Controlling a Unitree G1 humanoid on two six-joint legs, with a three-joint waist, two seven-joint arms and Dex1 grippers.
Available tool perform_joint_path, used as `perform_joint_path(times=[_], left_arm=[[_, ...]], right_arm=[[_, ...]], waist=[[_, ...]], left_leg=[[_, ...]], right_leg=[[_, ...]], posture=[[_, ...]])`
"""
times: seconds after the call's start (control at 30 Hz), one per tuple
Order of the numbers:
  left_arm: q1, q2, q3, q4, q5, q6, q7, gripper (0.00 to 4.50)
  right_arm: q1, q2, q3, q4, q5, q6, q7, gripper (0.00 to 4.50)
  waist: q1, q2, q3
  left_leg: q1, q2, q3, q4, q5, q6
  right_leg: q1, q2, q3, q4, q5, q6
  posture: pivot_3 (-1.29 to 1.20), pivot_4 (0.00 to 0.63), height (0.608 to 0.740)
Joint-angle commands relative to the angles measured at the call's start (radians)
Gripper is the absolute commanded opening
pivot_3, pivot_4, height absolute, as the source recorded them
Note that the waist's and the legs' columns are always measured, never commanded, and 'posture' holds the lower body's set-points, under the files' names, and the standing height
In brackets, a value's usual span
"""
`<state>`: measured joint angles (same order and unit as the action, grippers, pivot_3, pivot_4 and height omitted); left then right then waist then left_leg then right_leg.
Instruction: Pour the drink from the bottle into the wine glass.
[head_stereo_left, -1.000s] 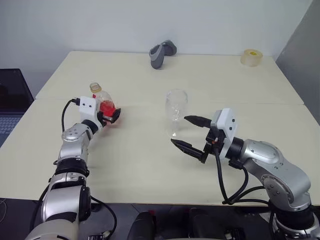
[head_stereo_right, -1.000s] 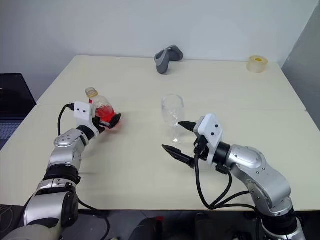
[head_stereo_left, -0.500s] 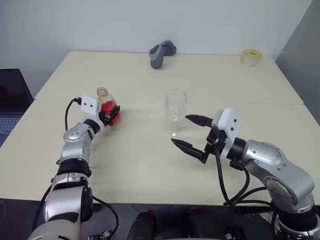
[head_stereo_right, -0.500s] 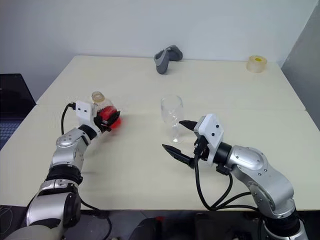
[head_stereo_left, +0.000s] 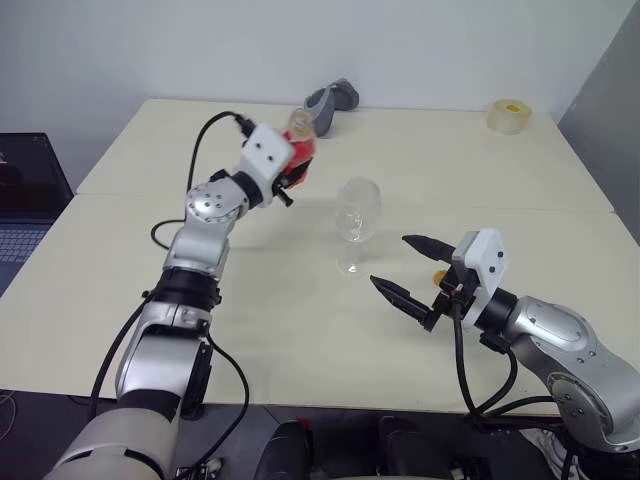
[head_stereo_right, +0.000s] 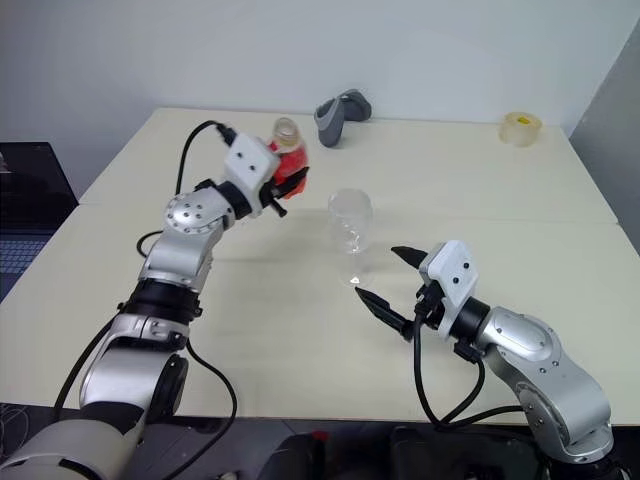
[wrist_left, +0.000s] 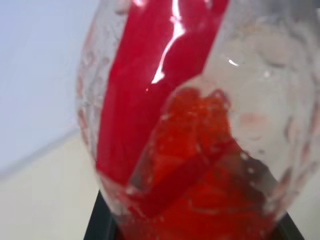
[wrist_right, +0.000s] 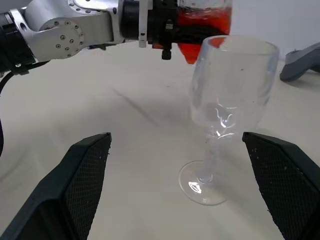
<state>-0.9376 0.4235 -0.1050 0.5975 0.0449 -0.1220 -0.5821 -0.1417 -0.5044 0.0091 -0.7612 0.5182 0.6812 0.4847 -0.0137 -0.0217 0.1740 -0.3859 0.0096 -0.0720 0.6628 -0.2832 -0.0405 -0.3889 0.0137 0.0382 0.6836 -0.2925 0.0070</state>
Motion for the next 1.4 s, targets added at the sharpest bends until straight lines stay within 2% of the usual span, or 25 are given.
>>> perform_joint_path(times=[0.03, 0.37, 0.57, 0.9, 1.17, 1.4], left_arm=[[-0.083, -0.001, -0.041, 0.081, 0.076, -0.140, 0.019, 1.16], [-0.240, 0.059, -0.143, 0.310, 0.287, -0.542, 0.145, 1.15], [-0.279, 0.106, -0.179, 0.385, 0.393, -0.677, 0.253, 1.14], [-0.312, 0.130, -0.249, 0.455, 0.535, -0.736, 0.397, 1.14], [-0.346, 0.146, -0.293, 0.470, 0.631, -0.738, 0.516, 1.14], [-0.368, 0.156, -0.325, 0.477, 0.689, -0.745, 0.599, 1.14]], right_arm=[[-0.016, 0.011, -0.019, -0.033, 0.005, -0.018, -0.026, 4.50], [-0.079, 0.055, 0.012, -0.043, 0.016, 0.040, -0.103, 4.50], [-0.118, 0.065, 0.000, -0.032, 0.042, 0.102, -0.135, 4.50], [-0.157, 0.057, 0.026, -0.006, -0.015, 0.089, -0.141, 4.50], [-0.157, 0.066, 0.035, -0.007, -0.030, 0.086, -0.139, 4.50], [-0.159, 0.068, 0.037, -0.008, -0.032, 0.089, -0.142, 4.50]], waist=[[-0.005, 0.000, 0.000], [-0.015, -0.001, 0.001], [-0.014, -0.001, 0.001], [-0.014, -0.001, 0.001], [-0.014, -0.001, 0.001], [-0.015, -0.002, 0.001]], left_leg=[[0.000, 0.000, 0.000, 0.000, 0.000, 0.000], [-0.002, 0.000, 0.000, 0.000, 0.000, 0.000], [-0.003, 0.000, -0.001, 0.000, 0.000, 0.000], [-0.004, -0.001, -0.001, 0.000, 0.000, 0.000], [-0.015, -0.002, 0.001, 0.003, 0.000, 0.000], [-0.013, -0.001, 0.003, 0.004, 0.001, 0.001]], right_leg=[[0.000, 0.000, 0.000, 0.000, 0.000, 0.000], [-0.001, 0.000, 0.000, -0.001, 0.000, 0.000], [-0.001, 0.000, -0.001, -0.001, 0.000, 0.000], [-0.001, 0.000, -0.001, -0.001, 0.000, 0.000], [-0.016, -0.001, 0.000, 0.007, 0.000, 0.000], [-0.017, -0.001, 0.000, 0.013, 0.000, 0.001]], posture=[[0.00, 0.150, 0.740], [0.00, 0.150, 0.740], [0.00, 0.150, 0.740], [0.00, 0.150, 0.740], [0.00, 0.150, 0.740], [0.00, 0.150, 0.740]])
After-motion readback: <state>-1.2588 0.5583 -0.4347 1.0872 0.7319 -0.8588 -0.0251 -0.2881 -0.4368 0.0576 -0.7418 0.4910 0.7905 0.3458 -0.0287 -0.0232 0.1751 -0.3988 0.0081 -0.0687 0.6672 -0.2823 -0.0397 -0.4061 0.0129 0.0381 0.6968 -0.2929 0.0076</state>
